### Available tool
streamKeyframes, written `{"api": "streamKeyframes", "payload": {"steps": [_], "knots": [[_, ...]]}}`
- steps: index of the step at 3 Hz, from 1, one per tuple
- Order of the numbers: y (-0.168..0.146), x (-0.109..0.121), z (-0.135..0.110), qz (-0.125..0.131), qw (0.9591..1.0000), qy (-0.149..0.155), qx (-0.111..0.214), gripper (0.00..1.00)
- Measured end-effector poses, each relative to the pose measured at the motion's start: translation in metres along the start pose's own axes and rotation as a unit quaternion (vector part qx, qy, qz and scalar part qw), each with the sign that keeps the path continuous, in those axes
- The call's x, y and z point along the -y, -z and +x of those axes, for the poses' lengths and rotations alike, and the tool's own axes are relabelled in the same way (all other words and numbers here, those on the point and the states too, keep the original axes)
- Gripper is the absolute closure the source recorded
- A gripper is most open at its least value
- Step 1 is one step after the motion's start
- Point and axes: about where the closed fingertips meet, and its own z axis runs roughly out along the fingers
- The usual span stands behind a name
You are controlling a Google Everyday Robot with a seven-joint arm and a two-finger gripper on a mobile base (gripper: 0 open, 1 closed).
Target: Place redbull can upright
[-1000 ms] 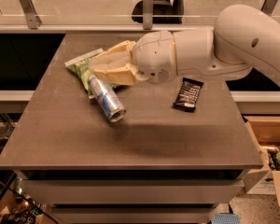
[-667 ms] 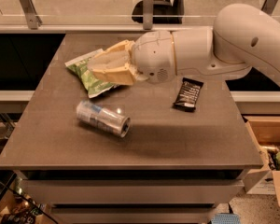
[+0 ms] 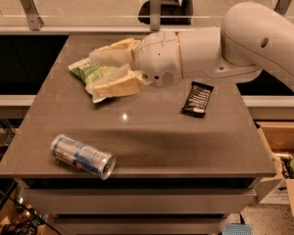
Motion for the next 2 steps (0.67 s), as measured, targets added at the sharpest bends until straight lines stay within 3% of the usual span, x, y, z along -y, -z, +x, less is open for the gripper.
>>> {"api": "streamKeyframes", "payload": {"steps": [1, 2], "knots": [[-0.0019, -0.0012, -0.0018, -0.002, 1.0000, 0.001, 0.000, 0.00], [-0.0020, -0.0013, -0.0018, -0.002, 1.0000, 0.002, 0.000, 0.00]]}}
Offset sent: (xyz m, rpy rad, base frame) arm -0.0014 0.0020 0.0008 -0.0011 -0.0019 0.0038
